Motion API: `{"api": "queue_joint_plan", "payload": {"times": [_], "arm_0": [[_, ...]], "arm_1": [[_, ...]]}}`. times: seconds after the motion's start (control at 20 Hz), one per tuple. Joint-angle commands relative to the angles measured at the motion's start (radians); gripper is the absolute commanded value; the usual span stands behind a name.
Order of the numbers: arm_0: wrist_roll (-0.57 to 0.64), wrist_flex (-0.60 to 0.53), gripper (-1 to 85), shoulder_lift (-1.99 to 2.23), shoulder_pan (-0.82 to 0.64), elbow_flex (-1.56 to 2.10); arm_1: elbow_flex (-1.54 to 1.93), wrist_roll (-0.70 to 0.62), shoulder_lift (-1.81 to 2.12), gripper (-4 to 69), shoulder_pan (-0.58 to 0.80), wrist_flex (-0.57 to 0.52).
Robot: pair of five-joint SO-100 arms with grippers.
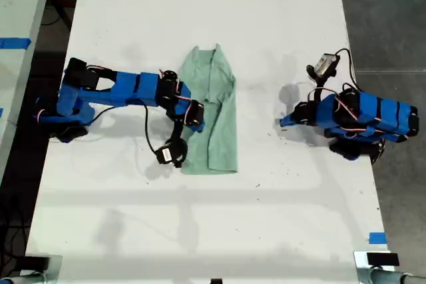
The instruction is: Fold t shirt
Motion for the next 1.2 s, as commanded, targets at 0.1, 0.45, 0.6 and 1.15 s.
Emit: {"api": "queue_joint_plan", "payload": {"times": [0.1,0.45,0.6,1.15], "arm_0": [[0.054,-0.132,15.2,-0.089,-0.02,-0.074],[0.106,-0.023,13.0,0.089,-0.043,-0.084],[0.081,0.083,0.1,0.35,-0.058,-0.049],[-0.127,-0.413,0.1,1.996,-0.118,1.798]], "arm_1": [[0.035,-0.002,0.014,1.4,0.005,0.002],[0.034,-0.003,0.014,1.4,0.005,0.002],[0.034,-0.005,0.014,1.4,0.005,0.002],[0.035,0.0,0.014,1.4,0.005,0.002]]}}
